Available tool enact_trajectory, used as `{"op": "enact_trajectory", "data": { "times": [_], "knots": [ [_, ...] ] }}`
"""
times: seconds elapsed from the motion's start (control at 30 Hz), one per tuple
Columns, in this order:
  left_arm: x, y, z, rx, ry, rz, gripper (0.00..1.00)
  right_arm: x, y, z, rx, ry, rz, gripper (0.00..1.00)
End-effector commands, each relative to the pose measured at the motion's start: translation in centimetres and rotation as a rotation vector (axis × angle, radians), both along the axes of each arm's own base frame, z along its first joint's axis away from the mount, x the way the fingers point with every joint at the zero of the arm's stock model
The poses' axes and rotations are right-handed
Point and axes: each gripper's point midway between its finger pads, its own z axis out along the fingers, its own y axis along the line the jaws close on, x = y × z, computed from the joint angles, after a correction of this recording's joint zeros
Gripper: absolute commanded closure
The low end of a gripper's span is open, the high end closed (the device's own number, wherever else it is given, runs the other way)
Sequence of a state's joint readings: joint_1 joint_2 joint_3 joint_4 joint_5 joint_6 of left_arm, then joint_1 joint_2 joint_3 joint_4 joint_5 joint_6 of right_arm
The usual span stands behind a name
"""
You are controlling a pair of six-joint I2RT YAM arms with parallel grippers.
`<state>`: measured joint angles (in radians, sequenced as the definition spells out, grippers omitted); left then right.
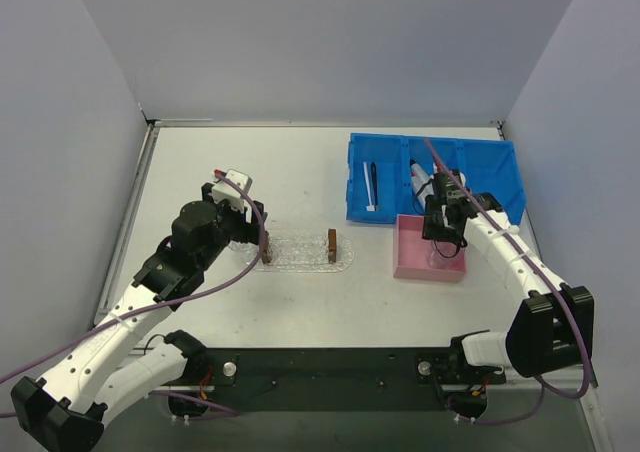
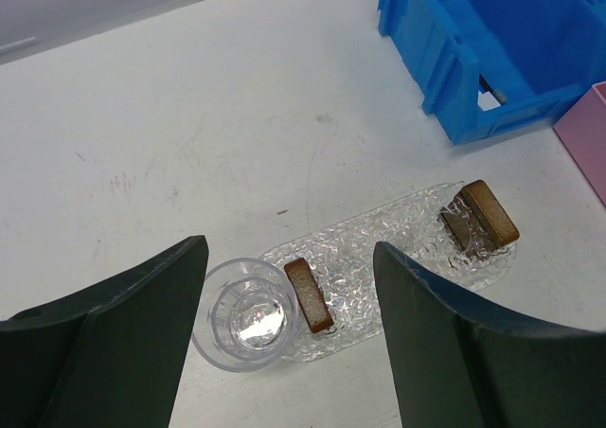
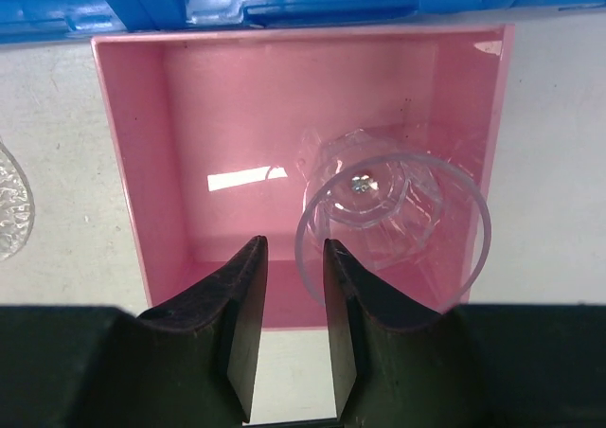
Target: Prepare toiletry sets of a toothbrush and toothpaste on the tray
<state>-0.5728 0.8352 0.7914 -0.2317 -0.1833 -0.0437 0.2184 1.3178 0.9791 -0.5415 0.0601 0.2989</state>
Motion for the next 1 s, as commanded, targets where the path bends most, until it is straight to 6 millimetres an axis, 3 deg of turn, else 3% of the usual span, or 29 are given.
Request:
{"op": "enact_trajectory", "data": {
  "times": [0.0, 0.5, 0.97],
  "knots": [
    [0.3, 0.2, 1.2, -0.011, -0.034, 0.008, 0.19, 0.6, -0.3, -0.4, -0.037, -0.008, 0.031, 0.75],
    [0.4, 0.2, 0.9, -0.001, -0.025, 0.01, 0.19, -0.4, -0.6, -2.6, -0.06, 0.057, 0.017, 0.83],
    [0.5, 0.2, 0.8, 0.003, -0.024, 0.013, 0.19, -0.3, -0.9, -2.6, -0.072, 0.051, 0.005, 1.0]
  ]
}}
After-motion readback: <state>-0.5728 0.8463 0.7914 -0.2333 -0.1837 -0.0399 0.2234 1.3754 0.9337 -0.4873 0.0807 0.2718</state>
